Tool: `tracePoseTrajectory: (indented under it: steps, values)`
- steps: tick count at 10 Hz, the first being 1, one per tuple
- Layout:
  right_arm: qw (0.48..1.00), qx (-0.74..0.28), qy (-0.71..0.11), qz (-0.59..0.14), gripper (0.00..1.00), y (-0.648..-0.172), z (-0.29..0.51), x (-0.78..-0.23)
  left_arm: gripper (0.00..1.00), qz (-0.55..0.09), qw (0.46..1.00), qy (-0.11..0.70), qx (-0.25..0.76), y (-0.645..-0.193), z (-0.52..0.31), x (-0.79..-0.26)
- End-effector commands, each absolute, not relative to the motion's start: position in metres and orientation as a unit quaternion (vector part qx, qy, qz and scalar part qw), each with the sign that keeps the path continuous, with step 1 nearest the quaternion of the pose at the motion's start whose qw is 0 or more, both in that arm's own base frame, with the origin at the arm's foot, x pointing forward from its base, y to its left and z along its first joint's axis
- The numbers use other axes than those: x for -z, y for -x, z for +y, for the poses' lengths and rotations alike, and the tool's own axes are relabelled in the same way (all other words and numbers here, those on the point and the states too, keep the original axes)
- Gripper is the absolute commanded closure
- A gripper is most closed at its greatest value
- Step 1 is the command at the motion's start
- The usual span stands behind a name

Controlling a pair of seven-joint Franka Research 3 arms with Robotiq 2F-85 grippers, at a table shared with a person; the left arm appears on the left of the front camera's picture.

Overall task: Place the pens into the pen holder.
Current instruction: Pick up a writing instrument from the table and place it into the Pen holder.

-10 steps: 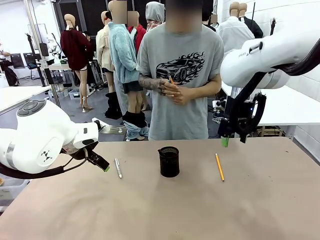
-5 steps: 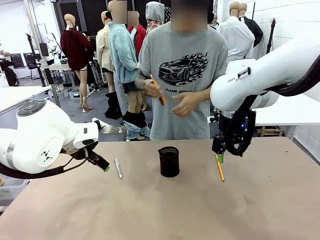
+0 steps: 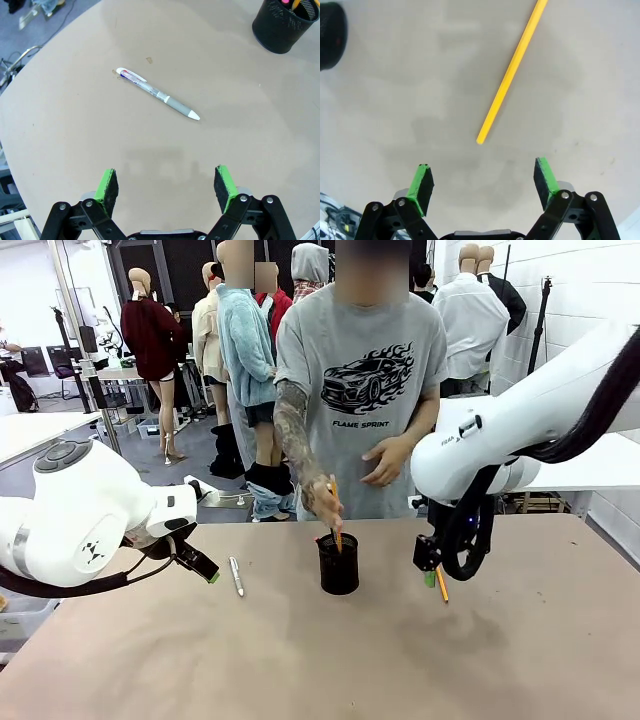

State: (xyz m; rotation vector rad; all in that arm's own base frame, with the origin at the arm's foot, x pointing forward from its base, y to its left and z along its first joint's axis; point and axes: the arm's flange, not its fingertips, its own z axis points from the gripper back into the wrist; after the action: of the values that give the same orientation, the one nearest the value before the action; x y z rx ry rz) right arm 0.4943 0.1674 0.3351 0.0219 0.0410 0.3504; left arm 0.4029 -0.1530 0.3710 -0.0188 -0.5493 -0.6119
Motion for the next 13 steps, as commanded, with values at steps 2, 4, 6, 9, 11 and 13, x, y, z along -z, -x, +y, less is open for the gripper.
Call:
tracePoseTrajectory:
  steps: [2, 4, 6, 9, 11, 13]
  values:
    - [0.988, -0.154, -0.022, 0.018, 0.0, -0.514, 0.174, -0.321, 0.0, -0.267, 0.917, 0.01, 0.295, -0.403, -0.151, -0.371]
    - [0.989, -0.147, -0.013, 0.006, 0.0, -0.522, 0.175, -0.312, 0.0, -0.267, 0.917, 0.01, 0.295, -0.403, -0.151, -0.371]
    - [0.991, -0.136, -0.006, 0.007, 0.0, -0.528, 0.174, -0.308, 0.0, -0.267, 0.917, 0.01, 0.295, -0.403, -0.151, -0.371]
    - [0.992, -0.123, 0.0, -0.006, 0.0, -0.539, 0.174, -0.301, 0.0, -0.267, 0.917, 0.01, 0.295, -0.403, -0.151, -0.371]
    - [0.993, -0.118, -0.001, -0.009, 0.0, -0.546, 0.174, -0.296, 0.0, -0.267, 0.917, 0.01, 0.295, -0.403, -0.151, -0.371]
    - [0.994, -0.113, -0.002, -0.004, 0.0, -0.548, 0.173, -0.288, 0.0, -0.267, 0.917, 0.01, 0.295, -0.403, -0.151, -0.371]
